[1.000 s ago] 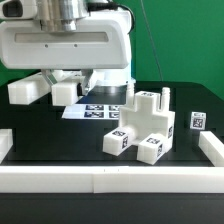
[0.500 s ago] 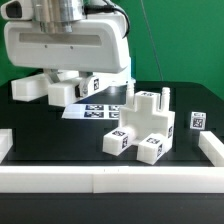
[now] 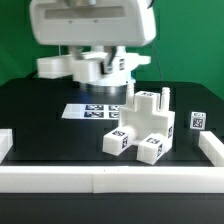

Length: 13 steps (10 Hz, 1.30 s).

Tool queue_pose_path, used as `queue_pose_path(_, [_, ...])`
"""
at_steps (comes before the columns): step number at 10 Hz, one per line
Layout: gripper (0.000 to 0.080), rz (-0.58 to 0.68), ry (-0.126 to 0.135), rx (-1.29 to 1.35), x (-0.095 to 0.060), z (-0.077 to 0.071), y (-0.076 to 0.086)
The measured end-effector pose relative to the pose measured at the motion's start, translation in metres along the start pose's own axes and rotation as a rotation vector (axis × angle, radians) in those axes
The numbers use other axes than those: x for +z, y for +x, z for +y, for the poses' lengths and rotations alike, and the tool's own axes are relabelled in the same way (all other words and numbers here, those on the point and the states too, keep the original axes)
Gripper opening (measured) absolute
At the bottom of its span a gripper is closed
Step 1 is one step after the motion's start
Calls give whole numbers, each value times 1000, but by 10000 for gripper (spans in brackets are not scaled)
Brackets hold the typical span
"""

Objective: Assemble chair

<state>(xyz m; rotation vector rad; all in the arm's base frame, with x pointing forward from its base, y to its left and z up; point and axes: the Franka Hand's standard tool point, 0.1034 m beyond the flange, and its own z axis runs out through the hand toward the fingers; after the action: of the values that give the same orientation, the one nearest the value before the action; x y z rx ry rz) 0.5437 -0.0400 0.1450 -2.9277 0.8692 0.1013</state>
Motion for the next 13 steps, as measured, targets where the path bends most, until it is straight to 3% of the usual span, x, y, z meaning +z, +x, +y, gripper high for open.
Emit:
queue_pose_path(1, [288, 3, -15, -5, 3, -20, -9])
queue_pose_path(6, [289, -3, -16, -20, 7, -20, -10])
queue_pose_path(10, [289, -7, -26, 33, 18, -61, -36])
queue_pose_path(13, [289, 10, -26, 26, 25, -63, -34])
